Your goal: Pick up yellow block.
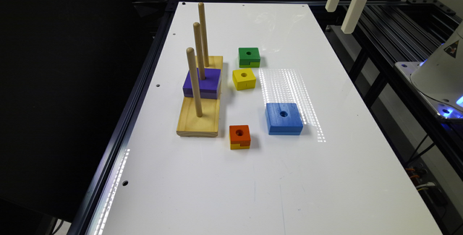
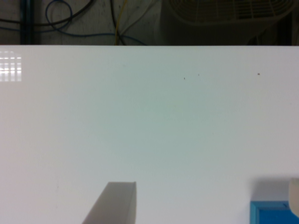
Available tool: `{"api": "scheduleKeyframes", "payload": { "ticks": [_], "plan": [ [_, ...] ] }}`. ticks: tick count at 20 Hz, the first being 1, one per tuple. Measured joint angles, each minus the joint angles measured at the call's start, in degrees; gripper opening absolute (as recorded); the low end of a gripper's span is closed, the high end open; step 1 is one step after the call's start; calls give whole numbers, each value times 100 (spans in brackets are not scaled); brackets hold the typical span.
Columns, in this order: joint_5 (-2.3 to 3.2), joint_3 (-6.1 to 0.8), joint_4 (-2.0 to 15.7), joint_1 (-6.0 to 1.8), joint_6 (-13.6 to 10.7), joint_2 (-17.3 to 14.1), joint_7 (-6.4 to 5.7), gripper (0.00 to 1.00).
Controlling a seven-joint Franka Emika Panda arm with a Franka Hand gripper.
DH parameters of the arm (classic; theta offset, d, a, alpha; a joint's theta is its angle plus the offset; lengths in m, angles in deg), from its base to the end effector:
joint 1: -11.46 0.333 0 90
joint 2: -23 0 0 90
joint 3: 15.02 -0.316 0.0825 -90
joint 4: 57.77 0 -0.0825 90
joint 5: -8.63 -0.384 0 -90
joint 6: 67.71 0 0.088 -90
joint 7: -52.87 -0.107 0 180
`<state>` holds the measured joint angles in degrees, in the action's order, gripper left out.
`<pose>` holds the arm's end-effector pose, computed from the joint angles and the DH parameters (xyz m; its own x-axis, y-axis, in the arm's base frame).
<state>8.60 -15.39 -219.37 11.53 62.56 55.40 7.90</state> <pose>0.3400 0.0024 0.3599 0.7118 -0.7022 0.0154 -0.7021 -0.7120 -0.0110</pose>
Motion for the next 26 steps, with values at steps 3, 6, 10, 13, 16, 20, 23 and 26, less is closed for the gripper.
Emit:
{"api": "scheduleKeyframes", "payload": {
  "ticks": [3,6,10,13,16,20,23,26],
  "plan": [
    [0,0,12,0,61,-10,0,100],
    [0,0,103,0,201,-148,0,100],
    [0,1,414,-16,377,-585,0,100],
    [0,1,833,-44,475,-1126,4,100],
    [0,1,1172,-72,481,-1534,12,100],
    [0,1,1380,-83,481,-1800,12,100],
    [12,3,1404,-115,481,-1809,23,100],
    [16,5,1452,-199,481,-1815,91,100]
  ]
}}
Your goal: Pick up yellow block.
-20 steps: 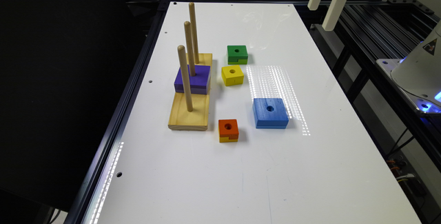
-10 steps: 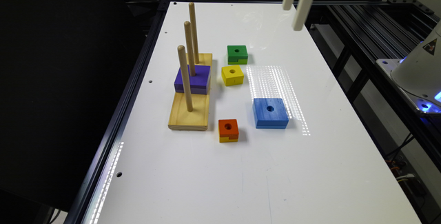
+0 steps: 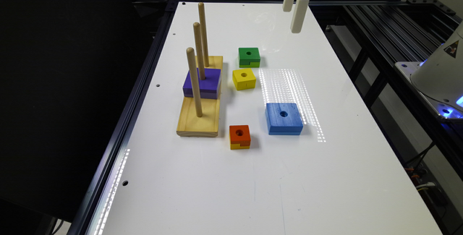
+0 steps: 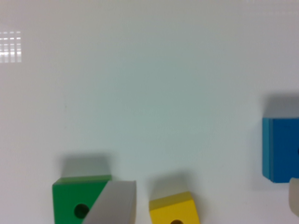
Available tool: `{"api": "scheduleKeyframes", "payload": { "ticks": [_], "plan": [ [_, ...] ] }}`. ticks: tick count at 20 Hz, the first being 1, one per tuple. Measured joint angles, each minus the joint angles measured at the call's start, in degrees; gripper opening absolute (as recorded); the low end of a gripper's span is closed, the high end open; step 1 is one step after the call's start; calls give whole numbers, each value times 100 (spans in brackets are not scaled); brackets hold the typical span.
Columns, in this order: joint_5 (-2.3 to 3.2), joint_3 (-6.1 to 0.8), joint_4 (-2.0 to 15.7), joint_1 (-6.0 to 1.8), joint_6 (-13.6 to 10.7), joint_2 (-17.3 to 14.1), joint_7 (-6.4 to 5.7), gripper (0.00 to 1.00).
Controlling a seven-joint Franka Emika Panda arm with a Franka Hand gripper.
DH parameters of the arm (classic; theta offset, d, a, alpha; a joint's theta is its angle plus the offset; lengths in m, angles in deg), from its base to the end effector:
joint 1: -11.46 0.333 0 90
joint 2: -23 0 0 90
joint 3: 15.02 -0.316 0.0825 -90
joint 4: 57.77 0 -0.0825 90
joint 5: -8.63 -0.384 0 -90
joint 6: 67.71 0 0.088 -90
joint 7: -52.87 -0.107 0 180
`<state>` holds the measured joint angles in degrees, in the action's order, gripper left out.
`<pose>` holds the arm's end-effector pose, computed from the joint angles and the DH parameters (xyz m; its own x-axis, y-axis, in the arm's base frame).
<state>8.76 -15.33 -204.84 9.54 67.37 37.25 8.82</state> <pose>0.4319 -0.0122 0.3556 0.6993 -0.7141 0.0304 -0.7137 -0.7000 -0.0253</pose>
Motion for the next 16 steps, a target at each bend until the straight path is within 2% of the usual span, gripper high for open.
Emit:
{"api": "scheduleKeyframes", "payload": {
  "ticks": [4,11,16],
  "plan": [
    [6,1,205,-69,0,-157,38,100],
    [11,1,756,-88,0,-732,38,100],
    [12,1,945,-89,0,-938,38,100]
  ]
}}
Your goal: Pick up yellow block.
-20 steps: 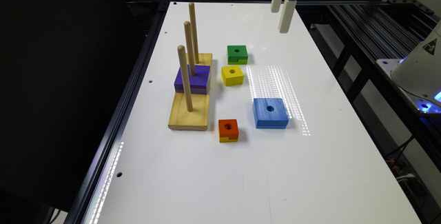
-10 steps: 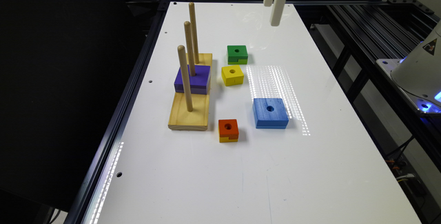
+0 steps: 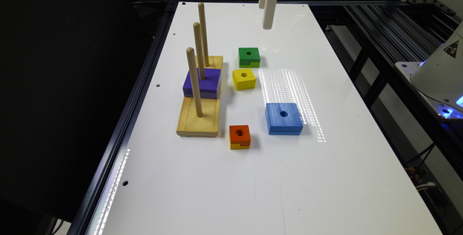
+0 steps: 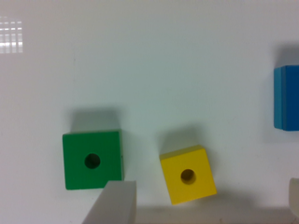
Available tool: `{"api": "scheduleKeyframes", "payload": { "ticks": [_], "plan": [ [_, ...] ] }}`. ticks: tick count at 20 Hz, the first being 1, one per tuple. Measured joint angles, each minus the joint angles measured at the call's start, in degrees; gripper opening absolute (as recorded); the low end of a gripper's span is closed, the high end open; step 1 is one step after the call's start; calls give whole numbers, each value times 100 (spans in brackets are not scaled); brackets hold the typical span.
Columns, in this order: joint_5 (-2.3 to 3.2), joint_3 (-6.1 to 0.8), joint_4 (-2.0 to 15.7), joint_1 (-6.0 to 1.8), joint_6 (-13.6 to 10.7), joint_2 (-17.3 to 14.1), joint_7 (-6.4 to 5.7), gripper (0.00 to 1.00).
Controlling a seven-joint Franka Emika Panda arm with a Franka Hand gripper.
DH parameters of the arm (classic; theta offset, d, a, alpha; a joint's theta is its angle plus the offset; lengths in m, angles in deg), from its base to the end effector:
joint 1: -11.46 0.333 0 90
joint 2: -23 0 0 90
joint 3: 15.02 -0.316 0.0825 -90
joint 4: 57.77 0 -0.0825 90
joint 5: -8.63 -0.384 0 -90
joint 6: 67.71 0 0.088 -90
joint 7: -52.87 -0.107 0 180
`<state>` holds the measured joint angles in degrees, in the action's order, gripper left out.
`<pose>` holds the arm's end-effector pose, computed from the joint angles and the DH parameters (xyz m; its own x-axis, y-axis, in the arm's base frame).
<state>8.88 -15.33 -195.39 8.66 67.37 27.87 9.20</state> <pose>0.4852 -0.0212 0.3515 0.6942 -0.7191 0.0319 -0.7187 -0.6949 -0.0254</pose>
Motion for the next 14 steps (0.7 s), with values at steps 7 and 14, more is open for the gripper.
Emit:
{"api": "scheduleKeyframes", "payload": {
  "ticks": [7,14],
  "plan": [
    [0,0,21,-1,2,-50,0,100],
    [3,0,21,-1,489,-615,0,100]
  ]
}}
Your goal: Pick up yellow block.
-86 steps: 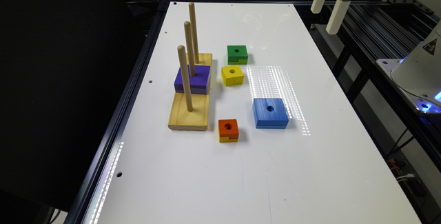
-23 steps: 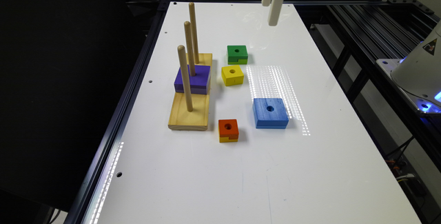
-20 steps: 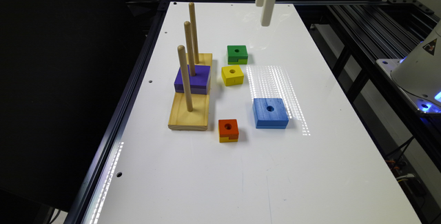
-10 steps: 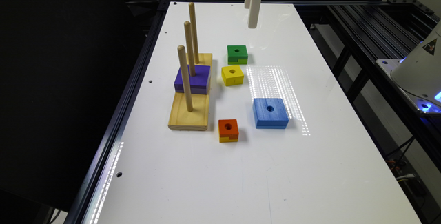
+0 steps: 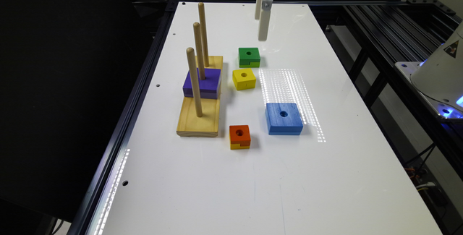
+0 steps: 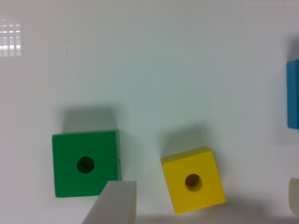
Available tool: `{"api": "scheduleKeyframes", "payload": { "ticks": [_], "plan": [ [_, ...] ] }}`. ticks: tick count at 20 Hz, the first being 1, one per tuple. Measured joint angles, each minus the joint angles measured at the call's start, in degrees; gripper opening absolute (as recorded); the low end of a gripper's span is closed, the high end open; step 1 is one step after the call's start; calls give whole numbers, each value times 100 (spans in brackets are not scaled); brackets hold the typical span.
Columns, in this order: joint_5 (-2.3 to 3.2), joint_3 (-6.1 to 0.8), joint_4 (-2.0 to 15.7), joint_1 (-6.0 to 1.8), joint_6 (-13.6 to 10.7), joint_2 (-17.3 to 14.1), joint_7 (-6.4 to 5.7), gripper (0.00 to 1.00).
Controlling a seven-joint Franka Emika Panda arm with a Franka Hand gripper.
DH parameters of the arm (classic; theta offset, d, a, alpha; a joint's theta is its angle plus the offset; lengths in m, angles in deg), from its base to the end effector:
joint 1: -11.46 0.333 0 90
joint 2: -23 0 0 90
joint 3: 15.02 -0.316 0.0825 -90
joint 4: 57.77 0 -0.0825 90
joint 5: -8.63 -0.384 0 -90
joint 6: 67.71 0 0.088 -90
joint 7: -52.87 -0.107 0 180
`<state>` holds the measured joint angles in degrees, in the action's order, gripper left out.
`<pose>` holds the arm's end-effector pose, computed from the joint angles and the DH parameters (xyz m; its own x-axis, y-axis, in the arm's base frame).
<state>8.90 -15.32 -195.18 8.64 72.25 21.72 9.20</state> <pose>0.4949 -0.0218 0.3081 0.6946 -0.7191 0.0181 -0.7190 -0.6949 -0.0131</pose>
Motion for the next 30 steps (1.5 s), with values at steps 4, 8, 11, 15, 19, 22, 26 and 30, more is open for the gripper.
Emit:
{"api": "scheduleKeyframes", "payload": {
  "ticks": [4,8,11,15,19,22,26,30],
  "plan": [
    [1,0,15,0,113,-119,0,100],
    [1,0,16,0,138,-194,0,100],
    [1,0,16,-1,342,-428,0,100],
    [2,0,20,-1,530,-617,0,100],
    [3,0,22,-1,532,-615,0,100],
    [3,0,25,-1,532,-615,0,100],
    [3,0,47,-1,532,-615,0,100],
    [5,3,99,-4,532,-618,0,100]
  ]
}}
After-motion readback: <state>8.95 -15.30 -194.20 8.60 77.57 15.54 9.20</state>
